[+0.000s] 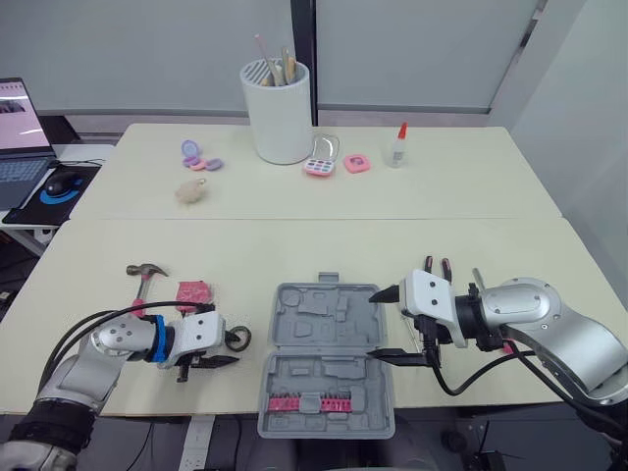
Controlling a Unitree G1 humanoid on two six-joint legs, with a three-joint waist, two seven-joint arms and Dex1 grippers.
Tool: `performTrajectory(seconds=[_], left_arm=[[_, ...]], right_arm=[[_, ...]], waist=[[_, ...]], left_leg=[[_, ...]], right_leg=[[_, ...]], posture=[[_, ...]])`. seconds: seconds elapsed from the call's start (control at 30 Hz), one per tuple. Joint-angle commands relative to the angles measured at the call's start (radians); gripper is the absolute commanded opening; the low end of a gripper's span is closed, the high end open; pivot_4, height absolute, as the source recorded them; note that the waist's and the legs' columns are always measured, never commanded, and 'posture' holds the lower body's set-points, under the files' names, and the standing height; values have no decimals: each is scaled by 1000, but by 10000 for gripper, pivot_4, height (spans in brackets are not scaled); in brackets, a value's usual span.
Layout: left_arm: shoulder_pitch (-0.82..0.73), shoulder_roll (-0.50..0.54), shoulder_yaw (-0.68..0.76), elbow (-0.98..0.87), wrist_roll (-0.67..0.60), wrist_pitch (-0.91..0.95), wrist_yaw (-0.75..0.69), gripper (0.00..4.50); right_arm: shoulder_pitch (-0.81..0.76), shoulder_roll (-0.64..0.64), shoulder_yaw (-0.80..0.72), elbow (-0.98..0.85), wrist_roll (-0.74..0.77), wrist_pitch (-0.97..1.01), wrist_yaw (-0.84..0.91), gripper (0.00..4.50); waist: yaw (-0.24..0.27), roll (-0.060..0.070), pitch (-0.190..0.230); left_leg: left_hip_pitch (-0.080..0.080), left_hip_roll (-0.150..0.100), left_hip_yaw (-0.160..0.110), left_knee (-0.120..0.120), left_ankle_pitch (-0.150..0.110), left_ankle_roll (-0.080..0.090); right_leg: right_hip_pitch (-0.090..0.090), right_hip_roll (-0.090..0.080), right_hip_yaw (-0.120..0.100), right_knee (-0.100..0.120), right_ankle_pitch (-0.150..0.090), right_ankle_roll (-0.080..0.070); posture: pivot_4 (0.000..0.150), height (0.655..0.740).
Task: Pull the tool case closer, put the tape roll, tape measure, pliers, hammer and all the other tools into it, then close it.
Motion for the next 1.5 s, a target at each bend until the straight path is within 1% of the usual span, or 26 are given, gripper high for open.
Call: performTrajectory(seconds=[0.03, 0.17, 0.27, 0.33, 0.4, 0.47, 0.57, 0.6, 0.67, 0.77, 0.87, 1.1, 1.23, 1.5], left_arm=[[-23, -19, -11, 19, 21, -30, 19, 12440], [-28, -26, -11, 27, 17, -47, 14, 353], [-24, -19, 3, 17, -5, -44, 3, 353], [-27, -11, 29, -9, -53, 1, -18, 353], [-37, -3, 67, -71, -143, 106, -51, 353], [-41, 3, 88, -115, -192, 177, -69, 353], [-75, 2, 116, -210, -301, 373, -83, 353], [-108, -12, 116, -242, -350, 461, -79, 353], [-166, -55, 96, -273, -393, 567, -57, 353], [-209, -104, 68, -260, -377, 605, -31, 353], [-237, -144, 42, -224, -344, 606, -15, 353], [-299, -225, -9, -54, -251, 508, 1, 353], [-315, -257, -16, 7, -221, 472, -1, 353], [-320, -293, -31, 67, -178, 432, -11, 353]], right_arm=[[-18, -6, -14, -24, 7, -7, 6, 45000], [-18, -7, -15, -24, 7, -6, 6, 45000], [-17, -8, -16, -25, 8, -4, 4, 45000], [-16, -7, -18, -25, 7, -3, 1, 45000], [-14, -3, -25, -27, 14, 4, -5, 45000], [-12, 0, -30, -28, 19, 9, -8, 45000], [-14, 7, -38, -29, 29, 19, -15, 45000], [-15, 12, -39, -28, 33, 24, -18, 45000], [-20, 17, -35, -23, 30, 29, -24, 45000], [-29, 23, -30, -17, 26, 38, -39, 45000], [-34, 26, -31, -14, 28, 51, -52, 45000], [-38, 32, -29, -16, 30, 64, -73, 45000], [-40, 34, -27, -15, 29, 65, -78, 45000], [-41, 34, -24, -15, 29, 65, -79, 45000]], waist=[[0, 0, 0], [0, 0, 0], [0, 0, 0], [0, 0, 0], [0, 0, 0], [0, 0, 0], [0, 0, 0], [0, 0, 0], [0, 0, 0], [1, 0, 0], [-5, 0, 0], [-2, 0, 0], [-1, 0, 0], [-1, 0, 0]], left_leg=[[0, 0, 0, 0, 0, 0], [0, 0, 0, 0, 0, 0], [0, 0, 0, 0, 0, 0], [0, 0, 0, 0, 0, 0], [0, 0, 0, 0, 0, 0], [0, 0, -1, 0, 0, 0], [0, 0, 0, 0, 0, 0], [0, 0, -1, 0, 0, 0], [0, 0, -1, 0, 0, 0], [0, -2, -1, 0, 0, 0], [0, -2, 0, 0, 0, 0], [0, 0, -1, 0, 0, 0], [-1, -1, -1, 0, 0, 0], [-1, -1, -1, 0, 0, 0]], right_leg=[[0, 0, 0, 0, 0, 0], [0, 0, 0, 0, 0, 0], [0, 0, 0, 0, 0, 0], [0, 0, 0, 0, 0, 0], [0, 0, 0, 0, 0, 0], [0, 0, -1, 0, 0, 0], [0, 0, 0, 0, 0, 0], [0, 0, 0, 0, 0, 0], [0, 1, -1, 0, 0, 0], [1, 2, 0, 0, 0, 0], [0, 2, 1, 0, 0, 0], [0, 3, 0, 0, 0, 0], [0, 3, 0, 0, 0, 0], [0, 3, 0, 0, 0, 0]], posture=[[1500, 7376], [1500, 7376], [1500, 7376], [1500, 7376], [1500, 7376], [1500, 7376], [1500, 7376], [1500, 7376], [1500, 7376], [1500, 7376], [1500, 7376], [1500, 7376], [1500, 7376], [1500, 7376]])
